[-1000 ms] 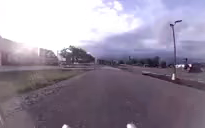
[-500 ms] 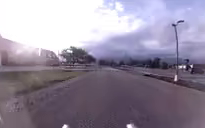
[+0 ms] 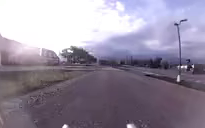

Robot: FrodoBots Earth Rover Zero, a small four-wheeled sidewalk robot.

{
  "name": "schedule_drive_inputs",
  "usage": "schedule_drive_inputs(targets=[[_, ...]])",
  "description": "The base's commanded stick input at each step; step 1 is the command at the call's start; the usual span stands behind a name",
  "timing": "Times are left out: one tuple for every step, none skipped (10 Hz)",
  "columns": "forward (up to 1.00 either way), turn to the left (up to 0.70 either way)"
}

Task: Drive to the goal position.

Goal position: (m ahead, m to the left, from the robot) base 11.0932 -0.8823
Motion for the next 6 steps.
schedule_drive_inputs(targets=[[0.7,0.0],[0.7,0.0],[0.7,0.0],[0.7,0.0],[0.7,0.0],[0.7,0.0]])
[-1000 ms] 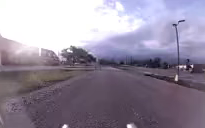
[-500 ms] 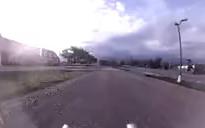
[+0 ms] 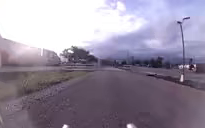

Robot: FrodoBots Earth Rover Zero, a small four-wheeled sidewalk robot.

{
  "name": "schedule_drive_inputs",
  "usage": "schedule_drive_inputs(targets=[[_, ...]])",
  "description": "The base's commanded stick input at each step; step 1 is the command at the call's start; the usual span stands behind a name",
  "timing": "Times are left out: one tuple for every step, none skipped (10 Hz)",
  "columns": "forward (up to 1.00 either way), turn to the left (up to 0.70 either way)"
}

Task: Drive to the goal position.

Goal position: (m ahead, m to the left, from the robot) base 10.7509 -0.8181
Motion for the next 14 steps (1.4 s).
schedule_drive_inputs(targets=[[0.7,0.0],[0.7,0.0],[0.7,0.0],[0.7,0.0],[0.7,0.0],[0.7,0.0],[0.7,0.0],[0.7,0.0],[0.7,0.0],[0.7,0.0],[0.7,0.0],[0.7,0.0],[0.7,0.0],[0.7,0.0]])
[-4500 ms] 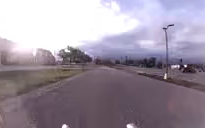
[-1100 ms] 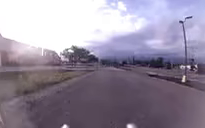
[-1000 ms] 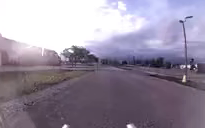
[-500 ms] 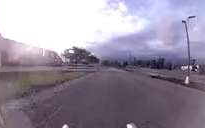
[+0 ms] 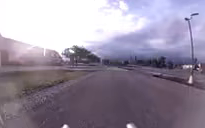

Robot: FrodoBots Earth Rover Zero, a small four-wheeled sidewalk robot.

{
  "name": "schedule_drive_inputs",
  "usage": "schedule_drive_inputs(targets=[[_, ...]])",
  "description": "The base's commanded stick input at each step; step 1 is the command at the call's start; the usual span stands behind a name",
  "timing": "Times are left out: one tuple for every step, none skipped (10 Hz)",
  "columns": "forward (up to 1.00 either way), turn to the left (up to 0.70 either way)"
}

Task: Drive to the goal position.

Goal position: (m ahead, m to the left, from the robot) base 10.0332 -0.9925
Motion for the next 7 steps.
schedule_drive_inputs(targets=[[0.7,0.0],[0.7,0.0],[0.7,0.0],[0.7,0.0],[0.7,0.0],[0.7,0.0],[0.7,0.0]])
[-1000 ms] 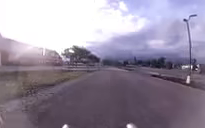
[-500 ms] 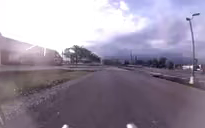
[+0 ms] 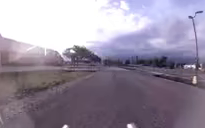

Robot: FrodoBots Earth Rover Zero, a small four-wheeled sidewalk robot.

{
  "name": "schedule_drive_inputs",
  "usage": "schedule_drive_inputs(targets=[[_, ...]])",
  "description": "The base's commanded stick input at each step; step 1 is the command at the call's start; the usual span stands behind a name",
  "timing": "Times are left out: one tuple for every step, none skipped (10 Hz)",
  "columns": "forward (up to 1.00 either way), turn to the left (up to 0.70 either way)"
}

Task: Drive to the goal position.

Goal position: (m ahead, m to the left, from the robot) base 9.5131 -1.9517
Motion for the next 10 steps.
schedule_drive_inputs(targets=[[0.7,0.0],[0.7,0.0],[0.7,0.0],[0.7,0.0],[0.7,-0.14],[0.7,-0.35],[0.7,-0.35],[0.7,-0.35],[0.7,-0.35],[0.7,-0.19]])
